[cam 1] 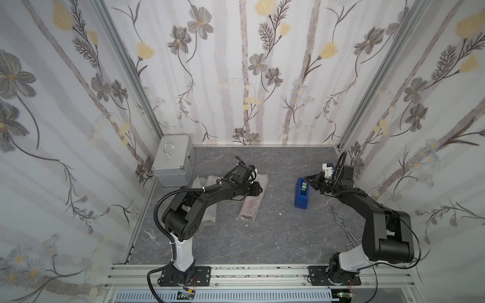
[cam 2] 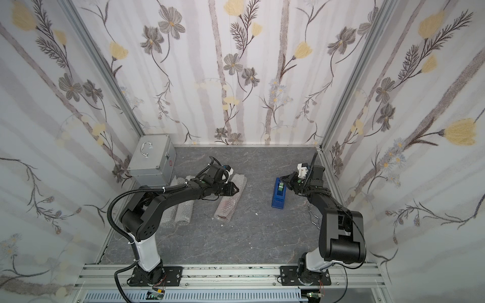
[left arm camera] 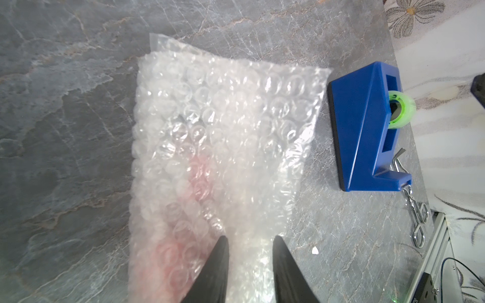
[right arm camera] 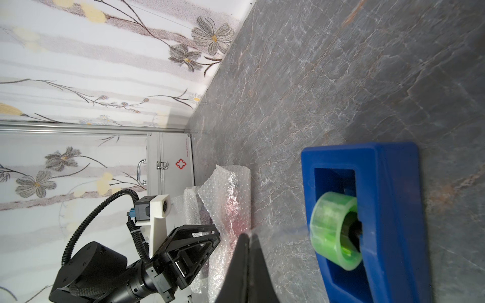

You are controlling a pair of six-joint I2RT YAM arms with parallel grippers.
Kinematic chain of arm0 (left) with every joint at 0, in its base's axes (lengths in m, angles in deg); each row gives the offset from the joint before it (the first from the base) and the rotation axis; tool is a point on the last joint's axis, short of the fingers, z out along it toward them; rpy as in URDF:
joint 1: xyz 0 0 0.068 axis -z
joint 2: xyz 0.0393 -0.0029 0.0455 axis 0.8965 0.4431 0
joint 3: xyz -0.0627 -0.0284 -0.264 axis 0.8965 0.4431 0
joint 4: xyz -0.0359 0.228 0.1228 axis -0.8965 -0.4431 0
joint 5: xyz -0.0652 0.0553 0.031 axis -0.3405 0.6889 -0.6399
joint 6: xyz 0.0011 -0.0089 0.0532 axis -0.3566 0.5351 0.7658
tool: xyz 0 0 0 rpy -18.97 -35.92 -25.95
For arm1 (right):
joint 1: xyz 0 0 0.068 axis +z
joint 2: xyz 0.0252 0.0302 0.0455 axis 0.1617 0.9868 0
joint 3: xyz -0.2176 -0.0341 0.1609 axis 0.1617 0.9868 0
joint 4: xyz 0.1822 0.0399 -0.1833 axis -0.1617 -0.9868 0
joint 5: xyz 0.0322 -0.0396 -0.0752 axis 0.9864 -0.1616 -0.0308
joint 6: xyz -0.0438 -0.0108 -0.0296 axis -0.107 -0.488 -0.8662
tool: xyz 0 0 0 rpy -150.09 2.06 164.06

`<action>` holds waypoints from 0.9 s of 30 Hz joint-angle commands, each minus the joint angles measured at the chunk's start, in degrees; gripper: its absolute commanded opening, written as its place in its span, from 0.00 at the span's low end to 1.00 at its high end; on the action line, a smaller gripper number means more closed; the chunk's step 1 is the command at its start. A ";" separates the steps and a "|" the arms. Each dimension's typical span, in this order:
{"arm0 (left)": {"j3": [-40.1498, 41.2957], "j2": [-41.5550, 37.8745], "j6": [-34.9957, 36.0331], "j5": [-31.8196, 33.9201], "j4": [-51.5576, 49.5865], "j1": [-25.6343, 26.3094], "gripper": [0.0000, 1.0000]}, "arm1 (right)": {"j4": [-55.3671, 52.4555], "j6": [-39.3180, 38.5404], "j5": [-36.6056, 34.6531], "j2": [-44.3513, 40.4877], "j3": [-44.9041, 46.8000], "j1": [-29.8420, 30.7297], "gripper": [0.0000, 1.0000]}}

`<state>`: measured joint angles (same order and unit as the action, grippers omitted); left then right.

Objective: Wrap wine bottles in bubble wrap
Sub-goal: Tear off the tape using the Tape Cutter.

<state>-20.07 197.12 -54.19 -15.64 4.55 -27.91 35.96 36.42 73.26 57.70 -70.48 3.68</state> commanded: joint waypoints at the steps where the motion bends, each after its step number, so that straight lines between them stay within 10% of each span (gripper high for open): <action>1: 0.19 0.14 -0.21 0.80 -3.17 -0.04 0.32 | 3.08 0.88 2.59 -1.87 -1.39 0.05 0.00; 27: 0.45 0.46 -0.25 0.89 -2.87 0.23 0.32 | -1.29 -3.52 -0.35 -14.05 16.62 2.55 0.00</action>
<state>-19.98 197.14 -54.22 -15.49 4.75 -27.62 34.00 34.02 73.30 45.24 -55.20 6.19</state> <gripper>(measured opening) 0.325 0.049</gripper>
